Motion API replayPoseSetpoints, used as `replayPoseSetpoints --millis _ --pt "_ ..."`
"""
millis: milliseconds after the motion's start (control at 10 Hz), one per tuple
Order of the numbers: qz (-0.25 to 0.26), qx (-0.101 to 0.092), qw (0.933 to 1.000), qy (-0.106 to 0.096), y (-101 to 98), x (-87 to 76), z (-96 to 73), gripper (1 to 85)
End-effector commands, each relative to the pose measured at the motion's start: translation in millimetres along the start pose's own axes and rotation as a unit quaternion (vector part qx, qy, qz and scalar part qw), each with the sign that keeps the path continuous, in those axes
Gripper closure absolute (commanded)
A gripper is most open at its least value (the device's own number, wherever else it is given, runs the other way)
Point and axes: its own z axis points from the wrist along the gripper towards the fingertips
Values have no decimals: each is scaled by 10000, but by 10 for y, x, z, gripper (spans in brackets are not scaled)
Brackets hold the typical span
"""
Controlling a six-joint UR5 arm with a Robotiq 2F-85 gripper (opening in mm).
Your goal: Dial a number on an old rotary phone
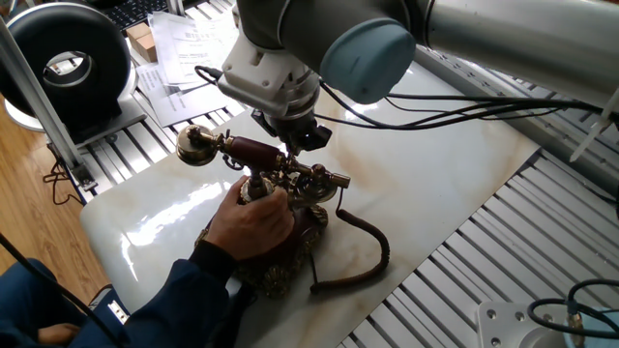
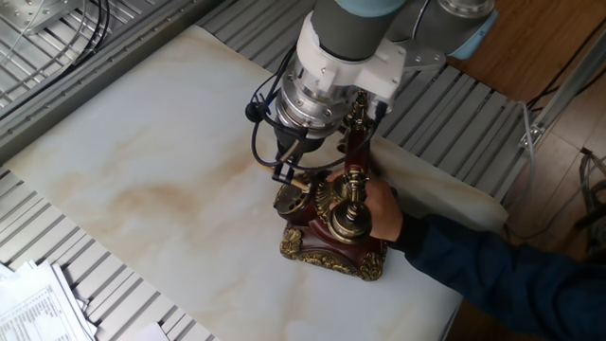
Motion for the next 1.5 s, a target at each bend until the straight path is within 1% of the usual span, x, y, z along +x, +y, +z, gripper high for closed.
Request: replayPoseSetpoints --millis 0,400,800,1200,1400 --pt "101 1 9999 -25 -20 -56 26 843" --pt "283 -92 9996 4 15 -67 29 843" --pt "347 -284 9990 40 44 -16 -6 843" --pt "450 -394 9981 173 23 -48 -43 843" --pt "472 -421 9978 181 36 -52 -41 843"
